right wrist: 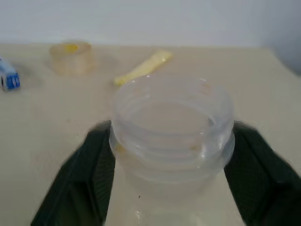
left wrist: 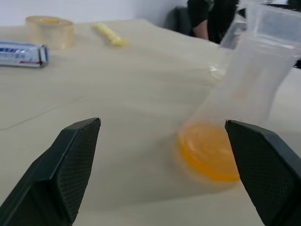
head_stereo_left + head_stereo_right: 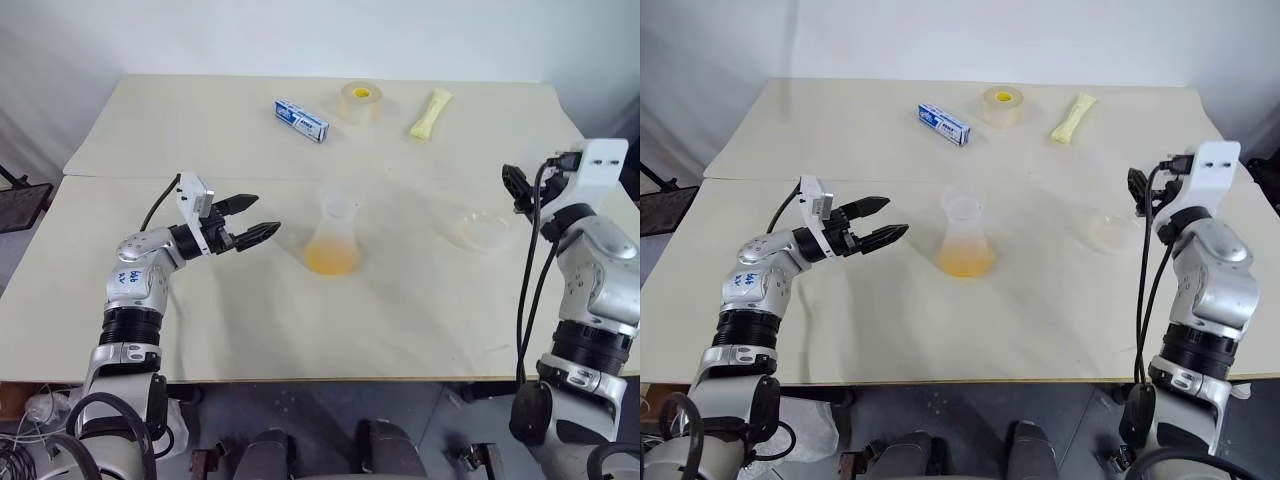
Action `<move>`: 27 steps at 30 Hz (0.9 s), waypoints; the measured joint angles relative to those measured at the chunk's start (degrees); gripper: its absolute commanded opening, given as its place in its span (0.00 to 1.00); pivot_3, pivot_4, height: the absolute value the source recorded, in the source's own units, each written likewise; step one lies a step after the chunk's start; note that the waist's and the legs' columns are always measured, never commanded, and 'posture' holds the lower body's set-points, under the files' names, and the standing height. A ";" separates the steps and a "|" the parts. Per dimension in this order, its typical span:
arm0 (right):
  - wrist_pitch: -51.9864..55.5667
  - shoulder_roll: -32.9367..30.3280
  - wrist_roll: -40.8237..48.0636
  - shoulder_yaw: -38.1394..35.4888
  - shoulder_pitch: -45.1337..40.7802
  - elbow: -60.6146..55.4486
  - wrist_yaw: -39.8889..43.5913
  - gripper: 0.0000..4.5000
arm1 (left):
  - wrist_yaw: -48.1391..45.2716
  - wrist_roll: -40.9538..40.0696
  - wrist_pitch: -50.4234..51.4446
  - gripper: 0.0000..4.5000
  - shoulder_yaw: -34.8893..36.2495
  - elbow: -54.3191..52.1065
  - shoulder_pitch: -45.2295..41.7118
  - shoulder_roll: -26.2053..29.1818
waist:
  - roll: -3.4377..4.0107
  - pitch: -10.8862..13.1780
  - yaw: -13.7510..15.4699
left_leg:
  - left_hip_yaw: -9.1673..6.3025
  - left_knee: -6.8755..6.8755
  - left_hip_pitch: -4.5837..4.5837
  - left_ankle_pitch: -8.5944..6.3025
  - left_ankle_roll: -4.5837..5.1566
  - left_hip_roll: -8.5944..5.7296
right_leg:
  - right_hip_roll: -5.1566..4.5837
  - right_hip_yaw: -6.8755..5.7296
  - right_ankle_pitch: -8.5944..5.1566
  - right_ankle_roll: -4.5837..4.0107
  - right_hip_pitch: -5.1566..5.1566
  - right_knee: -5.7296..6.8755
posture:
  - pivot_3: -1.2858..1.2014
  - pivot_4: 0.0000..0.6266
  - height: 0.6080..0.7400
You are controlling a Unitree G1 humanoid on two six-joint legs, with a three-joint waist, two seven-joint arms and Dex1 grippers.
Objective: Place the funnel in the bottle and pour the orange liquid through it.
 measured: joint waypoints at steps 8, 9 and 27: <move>-2.16 0.40 3.24 1.76 3.23 -2.34 -2.85 1.00 | -1.72 0.04 0.82 1.00 -0.58 -1.57 1.05 1.12 | 0.00 0.00 0.05 | 0.05 0.00 0.01 0.00 0.00 0.01 | 0.00 0.06 0.00 0.00 -0.01 0.00 | 0.52 0.24 1.00; -2.17 0.21 3.76 1.97 3.22 -2.60 -2.92 1.00 | -1.82 0.04 0.90 1.00 -0.58 -1.57 1.05 1.17 | 0.00 0.00 0.07 | 0.05 0.00 0.01 0.00 0.00 0.01 | 0.00 0.06 0.00 0.00 -0.01 0.00 | 0.52 0.24 1.00; -2.72 -16.65 22.66 4.72 10.16 -15.92 22.96 1.00 | -10.30 -2.23 -2.87 1.00 0.23 -5.10 6.68 4.59 | -0.01 0.00 0.39 | 0.01 -0.02 0.01 -0.01 0.00 0.01 | 0.00 -0.02 0.00 0.00 0.05 -0.07 | 0.52 0.24 1.00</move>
